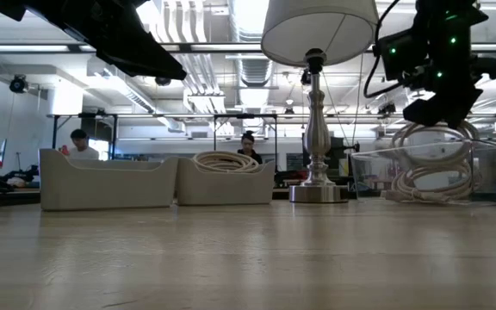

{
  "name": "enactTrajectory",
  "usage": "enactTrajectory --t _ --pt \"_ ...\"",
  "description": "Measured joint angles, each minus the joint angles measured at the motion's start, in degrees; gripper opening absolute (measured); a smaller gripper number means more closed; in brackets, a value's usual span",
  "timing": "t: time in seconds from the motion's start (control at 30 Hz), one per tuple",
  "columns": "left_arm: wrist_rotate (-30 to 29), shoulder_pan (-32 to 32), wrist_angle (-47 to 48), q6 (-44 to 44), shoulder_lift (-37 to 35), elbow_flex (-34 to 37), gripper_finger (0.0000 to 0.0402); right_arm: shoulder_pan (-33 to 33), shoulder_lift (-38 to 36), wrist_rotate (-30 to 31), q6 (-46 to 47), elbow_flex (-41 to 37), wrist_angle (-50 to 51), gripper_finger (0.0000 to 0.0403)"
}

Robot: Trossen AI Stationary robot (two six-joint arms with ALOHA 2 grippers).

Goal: Pick & Place USB Port
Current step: Put the light brown USB cable into the transparent bin

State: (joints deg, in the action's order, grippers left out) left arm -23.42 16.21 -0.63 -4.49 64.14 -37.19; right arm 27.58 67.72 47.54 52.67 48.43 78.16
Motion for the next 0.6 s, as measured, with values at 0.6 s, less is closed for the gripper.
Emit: enactTrajectory --t 0.6 --pt "0.00 0.00 0.00 1.55 0.02 0.00 0.0172 -0.18 0.00 -8.07 -6.68 3.54 -0.57 0.0128"
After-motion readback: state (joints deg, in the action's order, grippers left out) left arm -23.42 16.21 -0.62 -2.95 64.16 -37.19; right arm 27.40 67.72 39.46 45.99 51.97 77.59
